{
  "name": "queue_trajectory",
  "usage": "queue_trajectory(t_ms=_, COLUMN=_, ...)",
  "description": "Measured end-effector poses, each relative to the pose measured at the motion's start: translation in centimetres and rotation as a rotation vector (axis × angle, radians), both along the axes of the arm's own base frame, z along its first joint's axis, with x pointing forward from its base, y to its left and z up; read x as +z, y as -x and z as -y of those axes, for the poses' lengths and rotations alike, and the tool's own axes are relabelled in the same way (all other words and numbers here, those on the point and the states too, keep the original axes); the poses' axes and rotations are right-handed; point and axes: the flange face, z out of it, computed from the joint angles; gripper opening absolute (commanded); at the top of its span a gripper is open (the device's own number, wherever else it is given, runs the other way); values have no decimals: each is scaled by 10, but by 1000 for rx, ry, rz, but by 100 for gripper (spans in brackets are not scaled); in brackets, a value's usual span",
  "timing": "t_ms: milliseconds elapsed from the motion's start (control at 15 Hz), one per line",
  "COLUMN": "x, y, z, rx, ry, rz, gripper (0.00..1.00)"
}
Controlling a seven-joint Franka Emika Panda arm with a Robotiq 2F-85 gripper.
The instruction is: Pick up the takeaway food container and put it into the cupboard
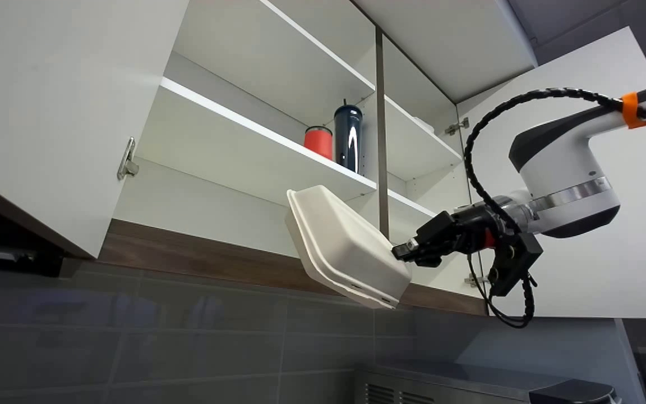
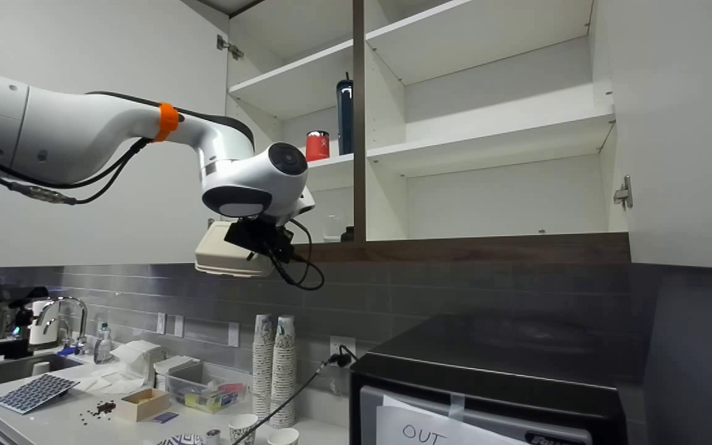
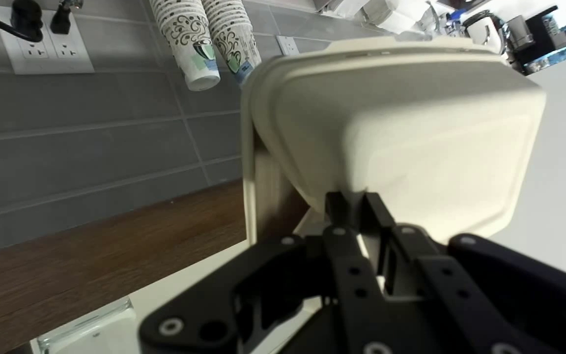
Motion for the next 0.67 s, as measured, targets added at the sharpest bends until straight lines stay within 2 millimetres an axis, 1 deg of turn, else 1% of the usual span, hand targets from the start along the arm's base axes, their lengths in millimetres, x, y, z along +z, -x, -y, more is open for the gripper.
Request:
queue_trajectory(t_ms=600, x=-1, y=-1, z=1, rx=-1, ry=-1, rz=-3, gripper=13)
queue_trajectory(t_ms=667, x=-1, y=-1, z=1, rx=-1, ry=-1, rz=-3, gripper=3)
